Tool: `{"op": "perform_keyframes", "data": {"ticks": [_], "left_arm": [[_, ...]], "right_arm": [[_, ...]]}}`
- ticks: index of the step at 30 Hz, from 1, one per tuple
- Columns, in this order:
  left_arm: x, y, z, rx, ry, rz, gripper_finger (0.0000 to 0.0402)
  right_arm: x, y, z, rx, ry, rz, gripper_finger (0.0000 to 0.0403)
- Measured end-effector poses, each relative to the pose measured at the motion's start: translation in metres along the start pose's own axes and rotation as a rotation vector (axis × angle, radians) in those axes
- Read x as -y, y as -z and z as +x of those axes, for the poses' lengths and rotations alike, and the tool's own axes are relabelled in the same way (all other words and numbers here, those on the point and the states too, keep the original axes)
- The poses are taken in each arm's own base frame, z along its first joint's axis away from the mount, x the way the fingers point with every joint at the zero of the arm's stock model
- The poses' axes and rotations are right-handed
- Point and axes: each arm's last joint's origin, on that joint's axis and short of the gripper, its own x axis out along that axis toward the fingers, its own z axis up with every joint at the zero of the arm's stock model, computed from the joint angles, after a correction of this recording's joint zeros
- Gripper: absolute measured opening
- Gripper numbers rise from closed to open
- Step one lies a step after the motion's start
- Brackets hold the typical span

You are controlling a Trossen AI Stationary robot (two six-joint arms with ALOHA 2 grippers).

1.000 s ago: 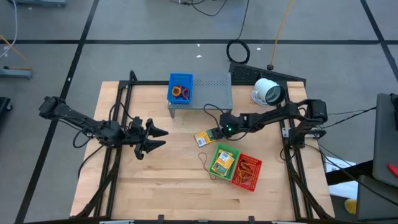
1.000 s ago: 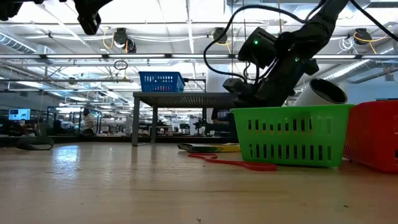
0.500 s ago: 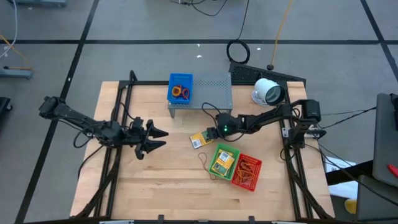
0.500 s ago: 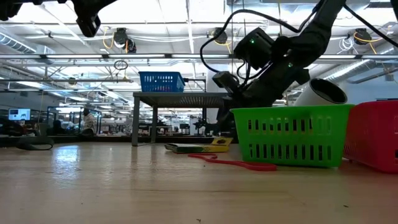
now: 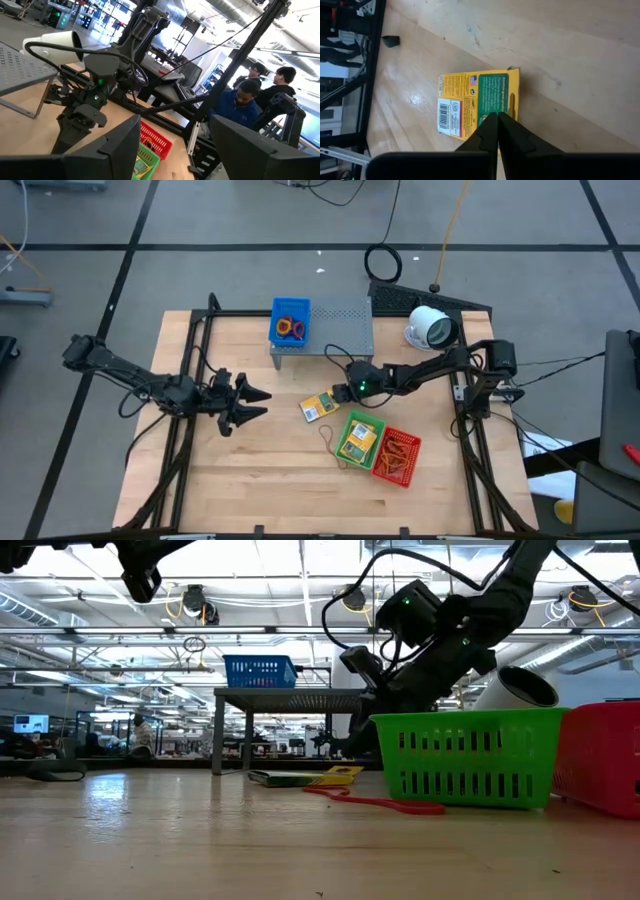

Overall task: Pick & Place Office Desk Supplies
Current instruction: Put the crayon box into the green bin

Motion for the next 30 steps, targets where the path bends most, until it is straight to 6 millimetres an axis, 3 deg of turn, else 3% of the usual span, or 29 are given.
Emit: {"op": "perform_keyframes", "data": {"ticks": [11, 23, 30], "left_arm": [[0.001, 0.0, 0.0, -0.016, 0.027, -0.015, 0.0251], [0.001, 0.001, 0.0, -0.023, 0.04, -0.015, 0.0251], [0.001, 0.001, 0.0, -0.022, 0.04, -0.015, 0.0251]], "right_arm": [[-0.011, -0.004, -0.008, 0.046, -0.055, -0.015, 0.0011], [-0.009, -0.003, -0.008, -0.004, -0.054, -0.001, 0.0156], [-0.006, -0.002, -0.008, -0.011, -0.028, -0.005, 0.0187]]}}
